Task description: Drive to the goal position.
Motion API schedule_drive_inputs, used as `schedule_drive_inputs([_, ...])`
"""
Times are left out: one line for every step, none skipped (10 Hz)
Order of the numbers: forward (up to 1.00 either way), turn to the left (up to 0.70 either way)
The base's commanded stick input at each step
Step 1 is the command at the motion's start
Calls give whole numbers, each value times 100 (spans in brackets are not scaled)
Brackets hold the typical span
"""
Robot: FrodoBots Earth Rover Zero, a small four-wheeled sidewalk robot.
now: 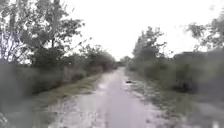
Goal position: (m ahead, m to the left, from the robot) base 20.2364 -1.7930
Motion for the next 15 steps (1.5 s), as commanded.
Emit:
schedule_drive_inputs([100,0])
schedule_drive_inputs([100,0])
schedule_drive_inputs([100,0])
schedule_drive_inputs([100,0])
schedule_drive_inputs([100,0])
schedule_drive_inputs([100,0])
schedule_drive_inputs([100,0])
schedule_drive_inputs([100,0])
schedule_drive_inputs([100,0])
schedule_drive_inputs([100,0])
schedule_drive_inputs([100,0])
schedule_drive_inputs([100,0])
schedule_drive_inputs([100,0])
schedule_drive_inputs([100,0])
schedule_drive_inputs([100,0])
